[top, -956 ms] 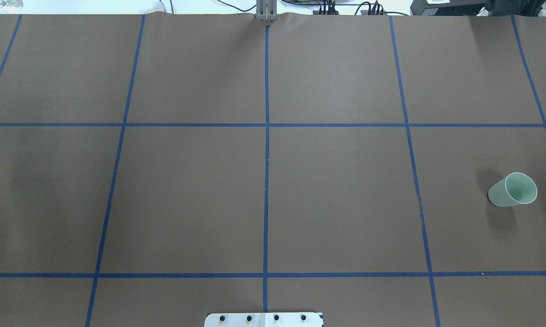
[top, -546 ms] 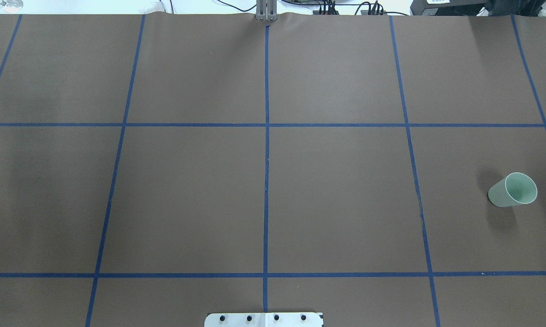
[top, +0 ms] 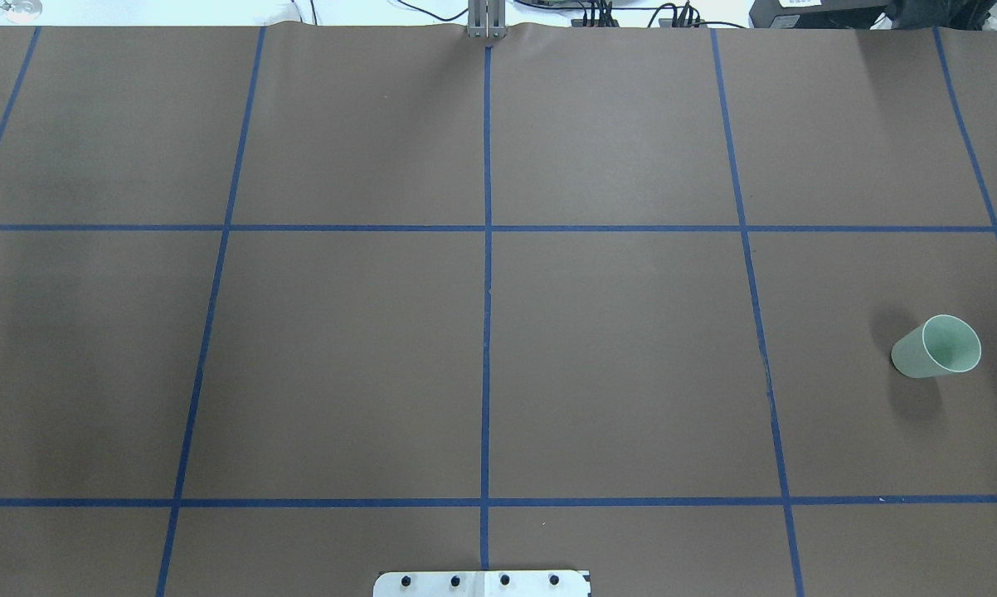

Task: Transfer and stack yellow cup on green cup

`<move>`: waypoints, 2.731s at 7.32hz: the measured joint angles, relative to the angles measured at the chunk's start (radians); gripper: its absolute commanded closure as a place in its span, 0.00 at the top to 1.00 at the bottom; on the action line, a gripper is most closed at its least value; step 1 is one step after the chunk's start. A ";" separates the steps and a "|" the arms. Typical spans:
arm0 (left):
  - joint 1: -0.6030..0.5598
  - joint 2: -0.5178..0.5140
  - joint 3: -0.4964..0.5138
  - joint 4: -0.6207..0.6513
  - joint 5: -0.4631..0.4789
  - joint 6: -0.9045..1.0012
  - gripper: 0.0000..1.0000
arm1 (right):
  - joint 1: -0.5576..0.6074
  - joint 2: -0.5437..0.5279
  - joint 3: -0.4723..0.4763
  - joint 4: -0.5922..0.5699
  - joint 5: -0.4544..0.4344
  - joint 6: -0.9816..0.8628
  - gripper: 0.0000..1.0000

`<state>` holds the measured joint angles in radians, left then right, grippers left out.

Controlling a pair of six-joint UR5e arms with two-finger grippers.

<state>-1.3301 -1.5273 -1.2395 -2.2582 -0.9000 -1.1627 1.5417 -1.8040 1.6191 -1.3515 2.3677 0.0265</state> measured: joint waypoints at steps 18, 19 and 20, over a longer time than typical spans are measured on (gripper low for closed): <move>0.049 -0.127 -0.448 -0.693 -1.241 0.601 0.00 | -0.016 0.188 0.014 0.264 0.128 0.190 1.00; 0.093 -0.153 -0.451 -0.704 -1.264 0.643 0.00 | -0.036 0.216 0.039 0.266 0.161 0.250 1.00; 0.144 -0.176 -0.452 -0.708 -1.275 0.674 0.00 | -0.057 0.247 0.059 0.266 0.190 0.324 1.00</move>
<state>-1.1866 -1.7033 -1.6919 -2.9663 -2.1750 -0.4887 1.4850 -1.5566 1.6785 -1.0851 2.5582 0.3507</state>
